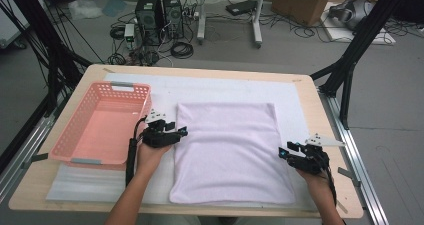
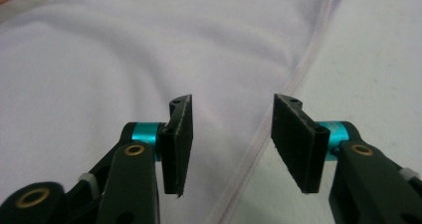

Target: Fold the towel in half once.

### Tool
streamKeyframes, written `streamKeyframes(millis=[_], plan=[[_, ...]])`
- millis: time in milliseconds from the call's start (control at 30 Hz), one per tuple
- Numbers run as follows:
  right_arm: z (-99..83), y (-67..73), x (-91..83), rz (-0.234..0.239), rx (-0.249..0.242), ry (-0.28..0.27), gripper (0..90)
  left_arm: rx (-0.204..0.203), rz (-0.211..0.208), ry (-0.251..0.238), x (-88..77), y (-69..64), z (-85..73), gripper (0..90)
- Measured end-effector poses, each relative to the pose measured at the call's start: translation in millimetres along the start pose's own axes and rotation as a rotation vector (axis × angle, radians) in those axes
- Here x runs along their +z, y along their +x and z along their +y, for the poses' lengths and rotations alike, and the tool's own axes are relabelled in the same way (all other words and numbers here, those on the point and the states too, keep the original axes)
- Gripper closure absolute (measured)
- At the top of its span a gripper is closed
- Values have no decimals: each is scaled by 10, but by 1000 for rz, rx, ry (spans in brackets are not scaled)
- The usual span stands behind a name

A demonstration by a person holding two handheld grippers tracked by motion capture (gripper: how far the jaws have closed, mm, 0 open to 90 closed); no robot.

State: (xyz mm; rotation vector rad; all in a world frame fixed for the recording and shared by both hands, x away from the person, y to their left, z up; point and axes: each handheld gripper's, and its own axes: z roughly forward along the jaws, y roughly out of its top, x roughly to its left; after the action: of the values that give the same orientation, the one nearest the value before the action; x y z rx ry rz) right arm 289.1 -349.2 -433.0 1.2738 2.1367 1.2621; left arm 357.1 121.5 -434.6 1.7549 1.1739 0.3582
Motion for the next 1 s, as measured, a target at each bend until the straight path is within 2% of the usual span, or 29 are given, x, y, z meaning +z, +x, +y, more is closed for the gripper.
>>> streamKeyframes(millis=[133,200,267,333,400,500,667,733,833,900,967,1000], plan=[[58,-48,122,2,-4,-6,482,0,16,5,83,66,119,427],[92,-80,165,0,-3,-10,483,-3,39,14,140,110,163,416],[132,-109,204,-1,2,-14,484,-9,78,-11,187,164,158,439],[167,-123,241,-2,13,-16,483,-22,104,8,253,240,125,441],[197,-133,289,-1,5,-12,483,-13,129,39,314,293,116,445],[225,-138,360,0,2,0,484,-32,127,26,379,322,173,450],[260,-161,434,1,-7,10,486,-12,132,23,492,346,313,458],[278,-167,447,3,-2,12,486,-16,139,-4,521,374,313,471],[287,-187,465,1,2,3,484,-23,147,42,591,418,264,478],[290,-209,487,-1,0,8,483,-27,137,45,603,426,284,515],[304,-236,517,-5,5,13,483,10,145,48,637,411,311,517],[304,-236,517,-5,5,13,483,10,145,48,637,411,311,528]])
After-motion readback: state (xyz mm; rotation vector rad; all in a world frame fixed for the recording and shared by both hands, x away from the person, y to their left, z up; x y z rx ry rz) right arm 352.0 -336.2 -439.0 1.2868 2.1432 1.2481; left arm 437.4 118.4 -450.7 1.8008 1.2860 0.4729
